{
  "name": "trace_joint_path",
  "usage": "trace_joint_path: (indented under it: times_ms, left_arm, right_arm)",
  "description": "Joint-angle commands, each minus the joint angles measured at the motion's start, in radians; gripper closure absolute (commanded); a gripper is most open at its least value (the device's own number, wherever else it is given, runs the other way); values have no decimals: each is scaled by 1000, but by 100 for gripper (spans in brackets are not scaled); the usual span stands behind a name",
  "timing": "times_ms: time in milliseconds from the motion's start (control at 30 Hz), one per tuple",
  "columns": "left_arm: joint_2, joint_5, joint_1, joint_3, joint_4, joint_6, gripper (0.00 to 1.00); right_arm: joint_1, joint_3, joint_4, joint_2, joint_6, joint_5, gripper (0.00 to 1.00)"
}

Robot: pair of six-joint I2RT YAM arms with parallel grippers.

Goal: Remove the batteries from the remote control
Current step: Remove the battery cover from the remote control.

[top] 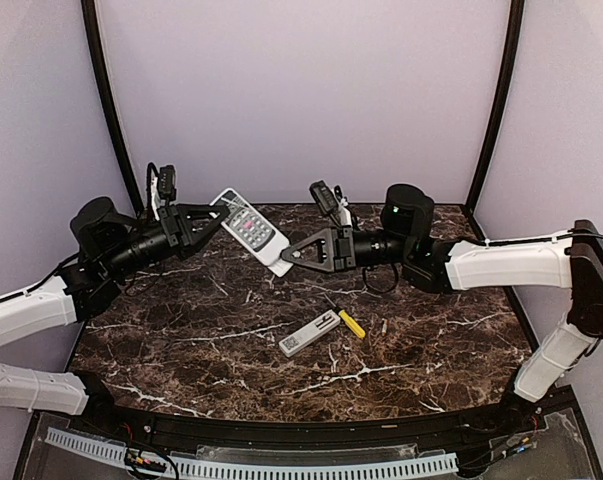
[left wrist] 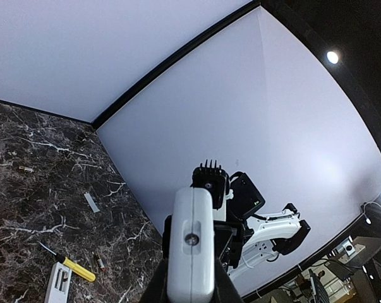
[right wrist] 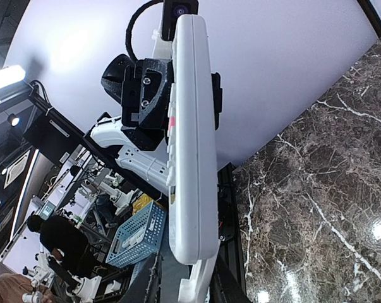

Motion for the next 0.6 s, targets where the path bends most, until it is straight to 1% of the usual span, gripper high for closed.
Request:
trace_joint_path:
  times_ms: [0,133,300,433,567]
  left_arm:
    - [-35,-52,8,-23,-17,9,100]
    - [-39,-56,8,-26,-23,7,100]
    - [-49,-68,8,-25,-32,10,100]
    - [-59,-66,10,-18,-47,27,100]
    - [-80,-43,14,10,-97,85,100]
  right_arm:
    - [-5,-15,15,-7,-23,-19,78]
    - [-4,-13,2,-12,-31,-10,90]
    - [-5,-17,-23,-17,-45,11,100]
    - [-5,-31,-76,-46,-67,74,100]
    - [-7,-44,-195,-111,-123,216,100]
